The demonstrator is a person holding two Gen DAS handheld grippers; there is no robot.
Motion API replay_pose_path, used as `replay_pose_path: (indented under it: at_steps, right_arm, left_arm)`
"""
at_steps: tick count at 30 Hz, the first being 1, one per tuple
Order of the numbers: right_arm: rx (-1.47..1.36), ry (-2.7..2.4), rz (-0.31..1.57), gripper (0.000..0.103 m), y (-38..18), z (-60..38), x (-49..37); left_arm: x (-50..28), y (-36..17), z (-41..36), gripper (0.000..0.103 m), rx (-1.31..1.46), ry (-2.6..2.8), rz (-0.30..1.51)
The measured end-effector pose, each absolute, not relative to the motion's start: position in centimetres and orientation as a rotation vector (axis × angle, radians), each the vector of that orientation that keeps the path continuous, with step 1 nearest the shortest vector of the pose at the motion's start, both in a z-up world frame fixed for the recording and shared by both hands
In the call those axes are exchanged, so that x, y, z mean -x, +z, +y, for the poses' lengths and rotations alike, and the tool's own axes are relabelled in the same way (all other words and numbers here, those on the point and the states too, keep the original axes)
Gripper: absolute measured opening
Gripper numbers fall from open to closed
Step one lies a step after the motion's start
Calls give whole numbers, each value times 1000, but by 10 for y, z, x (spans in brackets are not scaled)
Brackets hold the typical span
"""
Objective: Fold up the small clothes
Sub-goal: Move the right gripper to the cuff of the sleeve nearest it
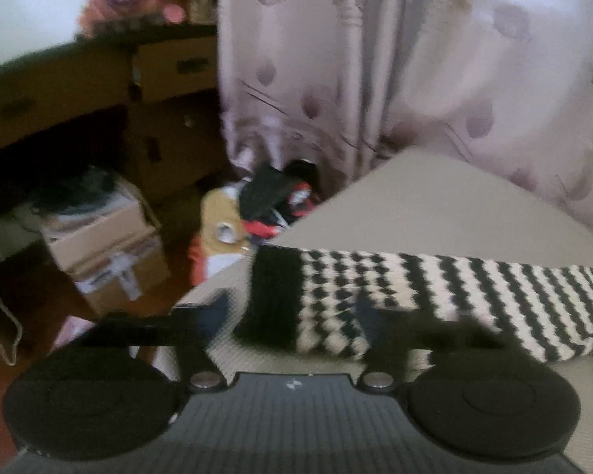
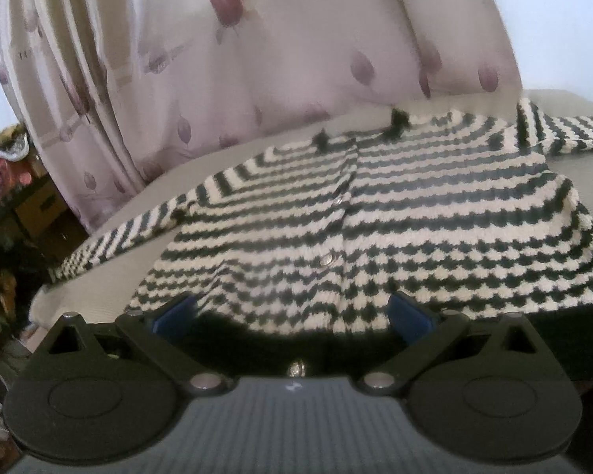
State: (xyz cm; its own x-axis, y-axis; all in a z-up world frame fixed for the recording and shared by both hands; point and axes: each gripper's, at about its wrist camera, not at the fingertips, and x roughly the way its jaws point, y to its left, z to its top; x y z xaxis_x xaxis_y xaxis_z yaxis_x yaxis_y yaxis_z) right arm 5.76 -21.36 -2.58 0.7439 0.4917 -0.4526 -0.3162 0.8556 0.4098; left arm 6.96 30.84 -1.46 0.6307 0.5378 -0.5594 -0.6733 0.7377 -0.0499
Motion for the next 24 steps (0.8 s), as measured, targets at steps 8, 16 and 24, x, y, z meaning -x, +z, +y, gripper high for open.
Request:
replay_pose_path:
  at_steps: [8, 16, 24]
  right_arm:
    - [-350, 316, 417, 103, 3, -286, -54]
    - [-439, 62, 382, 103, -8, -417, -117]
    - [-158, -188, 489, 100, -40, -489, -208]
  left_arm:
    - [-57, 40, 221, 101, 139, 545, 325]
    - [-127, 10, 109, 102, 187, 166, 421]
    - [-185, -39, 30, 102, 103, 47, 478]
